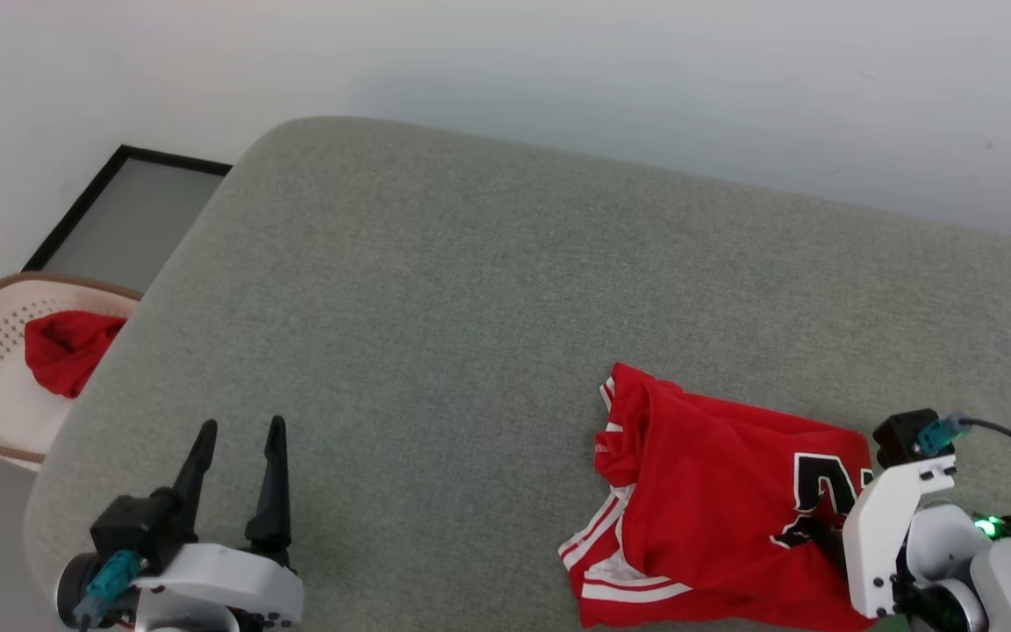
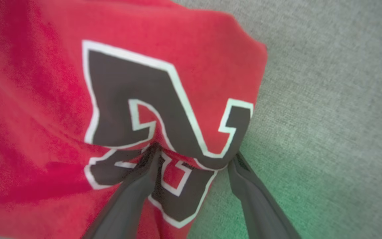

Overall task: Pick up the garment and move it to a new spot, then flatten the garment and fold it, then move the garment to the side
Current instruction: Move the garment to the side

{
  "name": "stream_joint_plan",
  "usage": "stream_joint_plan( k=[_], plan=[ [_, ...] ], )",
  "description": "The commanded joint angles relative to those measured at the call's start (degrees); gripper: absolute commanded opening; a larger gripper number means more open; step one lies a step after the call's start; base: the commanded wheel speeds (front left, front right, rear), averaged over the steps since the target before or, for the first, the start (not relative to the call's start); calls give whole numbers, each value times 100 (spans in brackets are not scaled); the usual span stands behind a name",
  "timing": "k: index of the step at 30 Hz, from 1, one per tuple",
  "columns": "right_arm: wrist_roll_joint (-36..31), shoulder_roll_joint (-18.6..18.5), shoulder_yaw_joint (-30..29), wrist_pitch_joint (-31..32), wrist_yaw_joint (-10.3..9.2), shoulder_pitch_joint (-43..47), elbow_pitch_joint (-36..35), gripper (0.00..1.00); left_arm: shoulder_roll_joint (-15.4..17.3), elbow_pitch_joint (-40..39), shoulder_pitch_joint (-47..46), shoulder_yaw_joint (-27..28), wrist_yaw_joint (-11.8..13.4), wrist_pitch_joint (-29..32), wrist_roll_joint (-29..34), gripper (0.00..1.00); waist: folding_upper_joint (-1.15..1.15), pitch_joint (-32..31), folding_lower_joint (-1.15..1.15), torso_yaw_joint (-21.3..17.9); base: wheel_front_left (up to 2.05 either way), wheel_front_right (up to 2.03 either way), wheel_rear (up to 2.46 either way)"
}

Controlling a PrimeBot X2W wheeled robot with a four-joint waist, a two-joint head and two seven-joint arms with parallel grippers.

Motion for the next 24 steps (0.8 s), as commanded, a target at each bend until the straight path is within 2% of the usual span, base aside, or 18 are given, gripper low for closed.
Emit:
stream_joint_plan(
  k=[1, 6, 7, 8, 9, 15, 24],
  plan=[
    [42, 124, 115, 77, -5, 43, 266, 100, -3, 2, -50, 3, -18, -25, -22, 100, 0, 80, 0, 55, 0, 0, 0],
    [187, 189, 253, 142, -5, -175, 724, 100, 5, -2, -106, 15, -19, -25, -58, 100, 0, 145, 0, 39, 0, 0, 0],
    [233, 181, 314, 179, -5, -212, 813, 72, 4, -2, -114, 14, -19, -25, -69, 100, 0, 156, 0, 32, 0, 0, 0],
    [297, 179, 376, 203, -5, -247, 887, 4, 7, 1, -124, -2, -19, -25, -62, 100, 0, 164, 0, 29, 0, 0, 0],
    [396, 184, 464, 230, -5, -282, 928, 0, 12, 4, -132, -9, -19, -25, -65, 100, 0, 172, 0, 24, 0, 0, 0],
    [765, -152, 769, 188, -7, -528, 1053, 0, 32, -7, -154, 3, -19, -25, -79, 100, 0, 181, 0, -45, 0, 0, 0],
    [1011, -806, 805, 18, -37, -1019, 911, 0, 41, -110, -124, 136, -19, -25, -34, 100, 0, 147, 0, -332, 0, 0, 0]
  ],
)
